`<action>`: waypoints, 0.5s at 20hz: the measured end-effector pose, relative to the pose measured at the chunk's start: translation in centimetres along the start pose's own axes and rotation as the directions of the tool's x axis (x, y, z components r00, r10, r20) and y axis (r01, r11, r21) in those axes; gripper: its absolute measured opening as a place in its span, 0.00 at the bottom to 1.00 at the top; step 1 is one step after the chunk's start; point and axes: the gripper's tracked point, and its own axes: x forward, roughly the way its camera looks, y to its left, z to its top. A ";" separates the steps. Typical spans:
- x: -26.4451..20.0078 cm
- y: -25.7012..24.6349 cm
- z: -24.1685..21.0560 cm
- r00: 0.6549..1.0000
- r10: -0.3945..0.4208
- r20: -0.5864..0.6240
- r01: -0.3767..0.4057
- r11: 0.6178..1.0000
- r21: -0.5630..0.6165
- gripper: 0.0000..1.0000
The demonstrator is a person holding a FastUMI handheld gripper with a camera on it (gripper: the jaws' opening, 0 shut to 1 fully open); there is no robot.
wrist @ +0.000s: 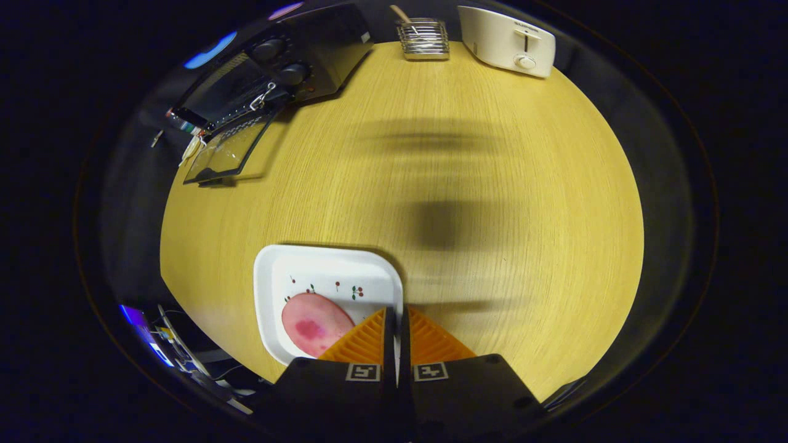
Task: Open the toaster oven, put the food inside, and close the toaster oven door.
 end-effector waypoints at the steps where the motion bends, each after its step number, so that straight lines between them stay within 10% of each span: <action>1: 0.0 -0.1 0.0 1.000 0.022 0.001 -0.022 0.999 0.035 0.05; 10: -3.1 3.7 -0.2 0.949 0.277 0.151 -0.316 0.829 0.461 0.05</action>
